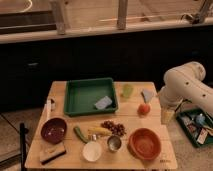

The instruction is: Place apple in paper cup

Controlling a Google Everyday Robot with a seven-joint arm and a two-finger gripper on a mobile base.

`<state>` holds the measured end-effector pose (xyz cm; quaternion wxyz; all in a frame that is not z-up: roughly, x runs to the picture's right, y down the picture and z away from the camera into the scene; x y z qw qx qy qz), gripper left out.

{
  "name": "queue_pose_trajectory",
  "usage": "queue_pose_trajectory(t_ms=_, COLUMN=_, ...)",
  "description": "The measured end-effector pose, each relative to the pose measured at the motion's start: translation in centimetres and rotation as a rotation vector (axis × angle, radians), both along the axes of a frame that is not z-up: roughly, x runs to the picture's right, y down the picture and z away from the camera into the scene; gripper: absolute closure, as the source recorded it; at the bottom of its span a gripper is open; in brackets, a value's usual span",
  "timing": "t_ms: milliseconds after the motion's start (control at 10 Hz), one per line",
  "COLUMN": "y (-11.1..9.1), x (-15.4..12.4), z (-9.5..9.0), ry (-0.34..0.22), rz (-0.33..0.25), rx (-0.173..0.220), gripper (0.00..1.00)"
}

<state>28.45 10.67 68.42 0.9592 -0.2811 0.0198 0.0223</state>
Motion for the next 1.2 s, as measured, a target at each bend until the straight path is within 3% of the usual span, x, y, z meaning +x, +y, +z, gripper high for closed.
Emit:
queue_pose_trajectory(t_ms=600, y=0.0, x=0.0, z=0.0, ry=0.000, rz=0.000, rx=0.000, gripper=0.20)
queue_pose_trajectory(t_ms=1000, y=0.6, x=-2.5, z=3.5, ry=-0.032, rz=-0.092, rx=0.002, gripper=0.20)
queue_pose_trajectory(t_ms=1200, y=0.6, x=-2.7, z=4.1, ry=-0.042, rz=-0.119, rx=0.004, gripper=0.20)
